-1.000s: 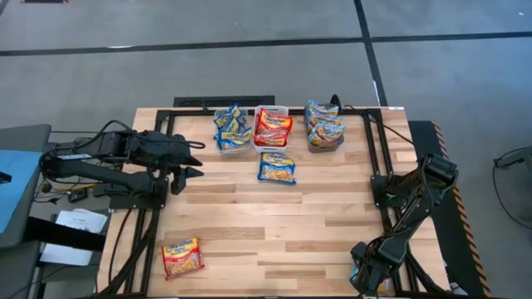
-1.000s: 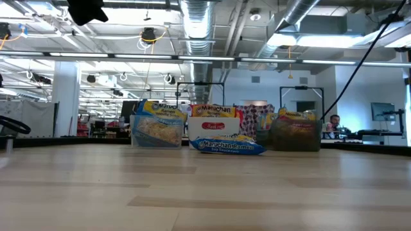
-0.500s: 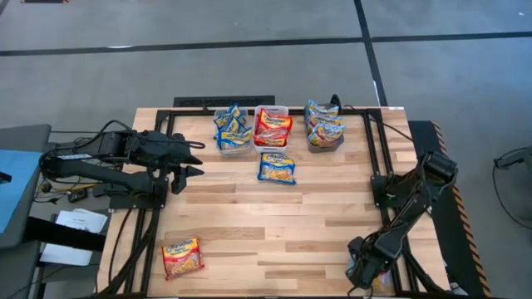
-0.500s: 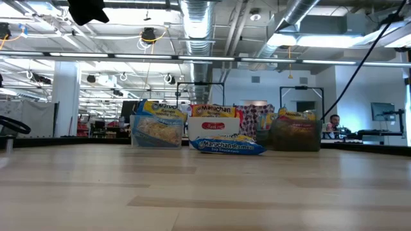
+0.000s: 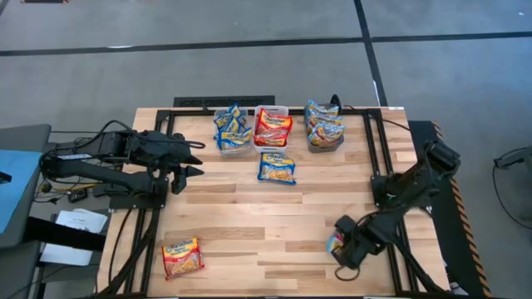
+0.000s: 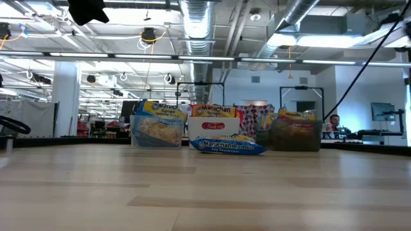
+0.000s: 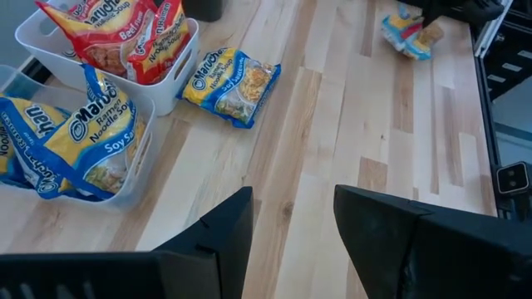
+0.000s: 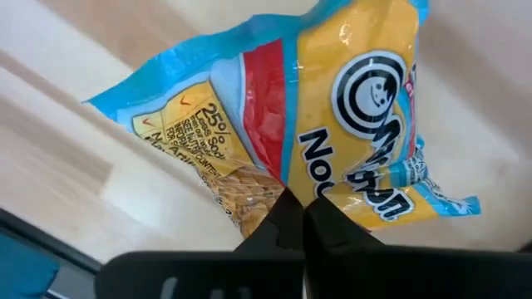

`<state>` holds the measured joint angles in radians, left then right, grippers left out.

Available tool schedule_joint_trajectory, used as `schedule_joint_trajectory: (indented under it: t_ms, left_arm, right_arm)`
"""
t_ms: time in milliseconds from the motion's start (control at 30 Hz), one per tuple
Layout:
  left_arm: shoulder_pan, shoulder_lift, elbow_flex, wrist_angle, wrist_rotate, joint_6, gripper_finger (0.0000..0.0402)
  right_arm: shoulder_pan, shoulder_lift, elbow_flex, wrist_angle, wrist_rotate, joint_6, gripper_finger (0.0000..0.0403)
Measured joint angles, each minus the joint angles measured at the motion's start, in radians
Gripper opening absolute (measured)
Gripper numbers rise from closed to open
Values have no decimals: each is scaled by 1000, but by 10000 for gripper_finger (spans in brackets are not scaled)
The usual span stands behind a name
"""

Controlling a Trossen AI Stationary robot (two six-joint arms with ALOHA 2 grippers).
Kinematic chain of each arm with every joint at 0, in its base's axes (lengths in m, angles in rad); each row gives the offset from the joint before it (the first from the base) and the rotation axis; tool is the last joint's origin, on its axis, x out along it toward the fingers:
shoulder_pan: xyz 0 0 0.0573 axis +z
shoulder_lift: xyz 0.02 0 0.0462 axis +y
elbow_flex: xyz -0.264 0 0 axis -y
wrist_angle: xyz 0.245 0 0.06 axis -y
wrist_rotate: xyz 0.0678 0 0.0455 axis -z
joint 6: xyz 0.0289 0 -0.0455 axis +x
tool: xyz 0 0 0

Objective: Sort Maruchan noodles
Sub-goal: Put the light blue noodle pack into the black bin

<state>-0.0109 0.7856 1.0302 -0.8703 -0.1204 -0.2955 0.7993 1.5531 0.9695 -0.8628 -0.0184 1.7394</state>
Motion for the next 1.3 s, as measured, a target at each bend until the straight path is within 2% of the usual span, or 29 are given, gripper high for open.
schedule_joint_trajectory:
  t_ms: [200,433,700,967,1300]
  left_arm:
    - [0,0,0,0,0,0,155]
    - [0,0,0,0,0,0,155]
    - [0,0,0,0,0,0,155]
    - [0,0,0,0,0,0,155]
    - [0,0,0,0,0,0,155]
  right_arm:
    - [-128,-1,1,-5,36,-212,3]
    - [-280,-1,20,-72,165,-427,3]
    - [-464,-3,136,-251,391,-658,3]
    - [-632,-3,228,-335,667,-851,4]
    - [-810,0,231,-340,868,-1039,4]
